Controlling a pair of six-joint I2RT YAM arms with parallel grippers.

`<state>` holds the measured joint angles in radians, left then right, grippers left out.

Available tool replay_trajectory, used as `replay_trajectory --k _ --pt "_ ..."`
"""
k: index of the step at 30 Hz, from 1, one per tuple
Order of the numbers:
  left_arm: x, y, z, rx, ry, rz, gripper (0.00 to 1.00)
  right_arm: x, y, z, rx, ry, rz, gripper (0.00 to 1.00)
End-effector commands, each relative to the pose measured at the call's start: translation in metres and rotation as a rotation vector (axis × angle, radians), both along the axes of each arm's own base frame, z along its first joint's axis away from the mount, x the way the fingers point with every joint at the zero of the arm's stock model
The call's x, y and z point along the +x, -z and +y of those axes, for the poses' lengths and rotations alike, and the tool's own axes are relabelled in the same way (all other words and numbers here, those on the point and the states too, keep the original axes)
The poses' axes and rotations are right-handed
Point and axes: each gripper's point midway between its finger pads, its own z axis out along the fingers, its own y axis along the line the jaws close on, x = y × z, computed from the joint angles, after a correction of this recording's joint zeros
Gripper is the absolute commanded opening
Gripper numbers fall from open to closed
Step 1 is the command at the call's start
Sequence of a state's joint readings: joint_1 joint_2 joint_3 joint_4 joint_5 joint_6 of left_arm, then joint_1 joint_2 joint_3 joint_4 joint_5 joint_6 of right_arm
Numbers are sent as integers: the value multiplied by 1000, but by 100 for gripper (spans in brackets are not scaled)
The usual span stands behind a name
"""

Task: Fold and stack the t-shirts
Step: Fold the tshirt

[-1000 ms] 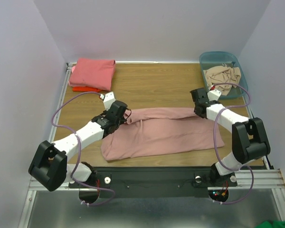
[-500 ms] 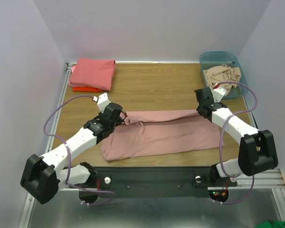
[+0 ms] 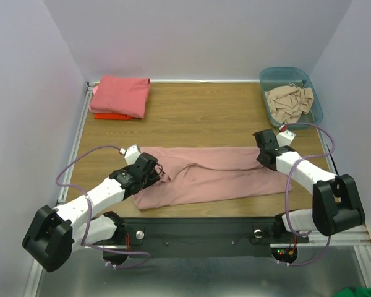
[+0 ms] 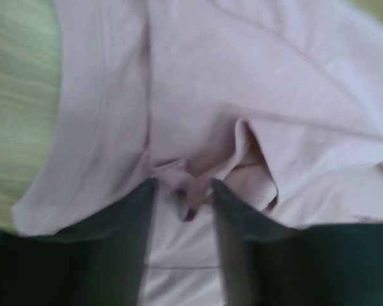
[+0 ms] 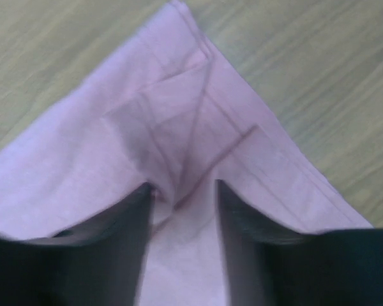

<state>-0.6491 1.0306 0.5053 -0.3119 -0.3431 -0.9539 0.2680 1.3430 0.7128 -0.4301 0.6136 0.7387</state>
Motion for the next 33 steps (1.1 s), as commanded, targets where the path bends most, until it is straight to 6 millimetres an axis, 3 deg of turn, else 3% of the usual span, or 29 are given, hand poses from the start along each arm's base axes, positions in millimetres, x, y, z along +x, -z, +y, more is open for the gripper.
replay_trajectory --k 1,2,6,9,12,16,19,24,26,31,33 --pt "-24 5 11 -22 -65 69 67 -14 -8 -15 -32 101 -8 60" --pt "-23 -6 12 -42 -74 41 98 -17 -15 -17 -33 119 -22 69" --pt "-22 -44 21 -76 -110 -45 98 -19 -44 -23 -36 142 -90 80" --pt "-9 -82 14 -149 -91 -174 98 -13 -64 -14 22 114 -155 87" --pt "4 -98 0 -170 -23 -234 98 6 -83 -1 50 26 -199 90" --pt "27 -93 -36 -187 81 -223 98 28 -80 36 162 -159 -169 91" --pt "42 -75 -59 -154 153 -157 98 44 -77 56 206 -264 -178 91" --pt "61 -48 -87 -131 217 -96 98 57 -48 57 166 -278 -78 91" --pt "64 -36 -88 -97 208 -67 98 56 -38 59 176 -270 -56 91" --pt "65 -27 -88 -55 201 -43 98 54 -36 51 150 -238 -56 91" --pt "62 -26 -94 -70 221 -40 93 52 -35 50 146 -237 -54 91"
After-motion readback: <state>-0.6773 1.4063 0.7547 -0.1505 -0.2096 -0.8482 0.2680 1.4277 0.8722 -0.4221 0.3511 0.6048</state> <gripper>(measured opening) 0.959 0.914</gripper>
